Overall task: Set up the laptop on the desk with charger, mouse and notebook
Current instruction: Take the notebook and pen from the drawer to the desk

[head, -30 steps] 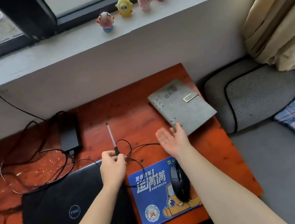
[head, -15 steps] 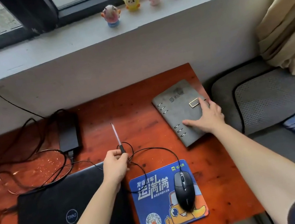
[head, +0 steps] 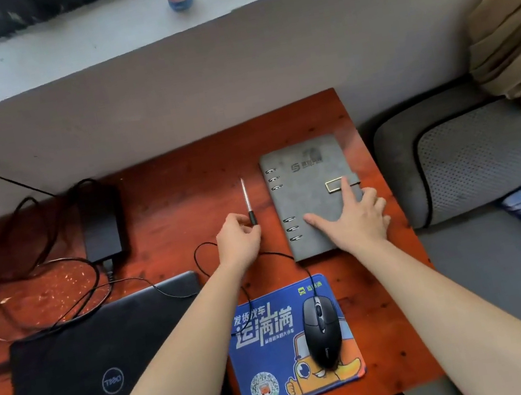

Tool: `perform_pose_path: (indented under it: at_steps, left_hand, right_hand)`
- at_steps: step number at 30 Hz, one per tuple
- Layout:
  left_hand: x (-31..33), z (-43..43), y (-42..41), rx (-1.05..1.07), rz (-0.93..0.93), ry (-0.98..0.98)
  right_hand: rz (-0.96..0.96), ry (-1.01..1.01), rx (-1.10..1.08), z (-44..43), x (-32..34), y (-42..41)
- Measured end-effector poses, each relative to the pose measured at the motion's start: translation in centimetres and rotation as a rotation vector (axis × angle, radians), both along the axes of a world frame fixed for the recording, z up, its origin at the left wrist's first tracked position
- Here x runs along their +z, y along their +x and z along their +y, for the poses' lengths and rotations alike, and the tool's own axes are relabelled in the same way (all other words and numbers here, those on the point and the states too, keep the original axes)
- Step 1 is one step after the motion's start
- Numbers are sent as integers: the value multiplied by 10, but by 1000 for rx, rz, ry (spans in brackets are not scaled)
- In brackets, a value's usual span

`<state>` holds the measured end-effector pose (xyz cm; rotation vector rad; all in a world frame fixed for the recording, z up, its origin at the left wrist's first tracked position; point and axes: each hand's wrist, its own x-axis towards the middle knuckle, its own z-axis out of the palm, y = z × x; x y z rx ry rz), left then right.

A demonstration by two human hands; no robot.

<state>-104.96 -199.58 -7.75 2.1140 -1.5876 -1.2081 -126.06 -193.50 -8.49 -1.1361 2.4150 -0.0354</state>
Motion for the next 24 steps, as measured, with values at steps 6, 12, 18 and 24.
perform_pose_path:
  at_steps: [6,12,18,24]
  left_hand:
    - [-15,11,-4,-32,-62,-81]
    - [-20,13,-5,20,-65,-109]
    - [-23,19,-12,120,-69,-161]
    - [-6,20,-6,25,-49,-106]
  right_hand:
    - [-40,-20,164,3,-1,-27]
    - [-31,-60,183,-3,-4,-33]
    - [8,-81,200,1,-9,-33]
    - [7,55,218,-4,2,-32]
